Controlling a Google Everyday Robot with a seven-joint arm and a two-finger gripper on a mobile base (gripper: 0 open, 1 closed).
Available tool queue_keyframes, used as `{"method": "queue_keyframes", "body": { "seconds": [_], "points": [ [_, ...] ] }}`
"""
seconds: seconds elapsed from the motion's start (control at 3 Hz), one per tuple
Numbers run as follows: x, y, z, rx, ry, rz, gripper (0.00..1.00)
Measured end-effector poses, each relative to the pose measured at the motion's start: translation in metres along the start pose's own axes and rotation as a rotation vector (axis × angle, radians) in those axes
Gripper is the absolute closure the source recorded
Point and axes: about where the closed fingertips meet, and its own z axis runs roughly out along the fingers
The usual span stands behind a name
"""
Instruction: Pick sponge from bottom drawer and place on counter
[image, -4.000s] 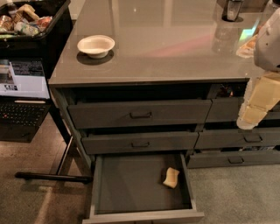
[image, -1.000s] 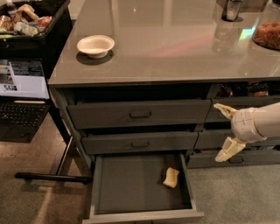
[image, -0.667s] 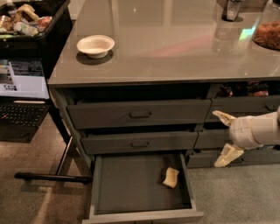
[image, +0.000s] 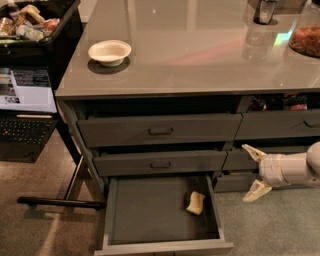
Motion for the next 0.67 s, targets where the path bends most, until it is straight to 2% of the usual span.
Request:
{"method": "queue_keyframes", "body": {
  "seconds": [0.33, 0.67],
  "points": [
    [0.035, 0.015, 0.047, -0.019, -0.039, 0.040, 0.00],
    [0.053, 0.032, 0.093, -0.057, -0.062, 0.066, 0.00]
  ]
}}
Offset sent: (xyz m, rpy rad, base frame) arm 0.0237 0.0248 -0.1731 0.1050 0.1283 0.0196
